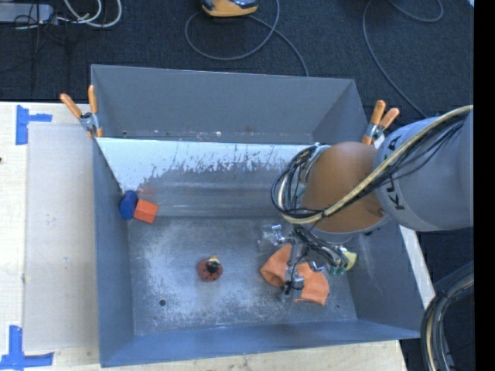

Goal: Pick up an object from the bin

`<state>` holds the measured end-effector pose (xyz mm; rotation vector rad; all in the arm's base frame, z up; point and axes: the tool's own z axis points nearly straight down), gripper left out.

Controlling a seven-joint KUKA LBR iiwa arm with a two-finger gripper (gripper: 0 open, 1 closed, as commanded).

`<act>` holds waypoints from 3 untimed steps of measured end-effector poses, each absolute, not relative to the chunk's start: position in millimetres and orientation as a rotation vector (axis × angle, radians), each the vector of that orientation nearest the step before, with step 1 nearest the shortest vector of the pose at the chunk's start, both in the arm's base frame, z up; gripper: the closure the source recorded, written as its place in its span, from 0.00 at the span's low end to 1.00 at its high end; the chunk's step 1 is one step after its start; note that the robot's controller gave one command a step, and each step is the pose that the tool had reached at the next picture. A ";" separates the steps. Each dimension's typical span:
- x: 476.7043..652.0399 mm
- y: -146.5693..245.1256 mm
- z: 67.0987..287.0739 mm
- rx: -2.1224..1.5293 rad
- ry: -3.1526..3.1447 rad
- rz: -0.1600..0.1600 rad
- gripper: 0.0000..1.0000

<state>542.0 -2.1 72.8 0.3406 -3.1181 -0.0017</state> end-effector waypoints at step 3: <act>557.9 -39.1 69.9 -0.053 -3.136 -0.002 1.00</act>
Offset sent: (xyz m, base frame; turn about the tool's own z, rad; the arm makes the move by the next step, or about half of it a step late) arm 0.0156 -0.0377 -0.0026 0.2498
